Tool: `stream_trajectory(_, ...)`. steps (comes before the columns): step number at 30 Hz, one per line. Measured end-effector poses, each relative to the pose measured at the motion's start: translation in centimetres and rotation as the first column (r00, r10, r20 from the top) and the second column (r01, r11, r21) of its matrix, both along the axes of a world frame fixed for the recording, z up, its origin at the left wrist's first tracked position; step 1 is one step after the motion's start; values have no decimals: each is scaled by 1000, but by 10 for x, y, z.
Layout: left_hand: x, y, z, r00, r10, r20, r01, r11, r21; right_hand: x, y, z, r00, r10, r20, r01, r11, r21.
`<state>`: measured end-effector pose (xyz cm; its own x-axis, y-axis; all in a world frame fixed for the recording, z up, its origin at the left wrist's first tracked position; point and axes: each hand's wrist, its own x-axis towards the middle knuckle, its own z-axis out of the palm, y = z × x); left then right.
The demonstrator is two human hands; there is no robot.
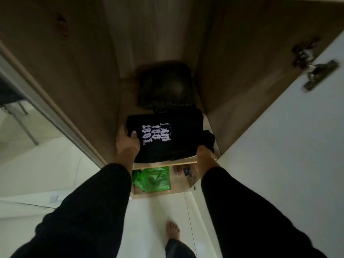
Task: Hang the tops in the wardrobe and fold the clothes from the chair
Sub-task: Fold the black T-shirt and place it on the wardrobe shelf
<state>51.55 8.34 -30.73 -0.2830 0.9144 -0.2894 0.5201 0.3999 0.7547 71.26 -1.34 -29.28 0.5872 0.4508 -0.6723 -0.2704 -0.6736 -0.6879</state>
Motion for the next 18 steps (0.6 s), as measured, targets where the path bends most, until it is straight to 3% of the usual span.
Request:
stream_trajectory(7,-15,-83,86,979,-200,37,190,964,186,-38,-66,82,979,-77,187,38,979,203)
stream_trajectory(14,-34,-168,186,901,-399,-169,433,841,326,-63,-151,185,942,-70,328,-46,942,332)
stream_trajectory(18,-31,-204,240,859,-440,-264,512,764,392,-58,-193,238,854,-107,509,-146,890,431)
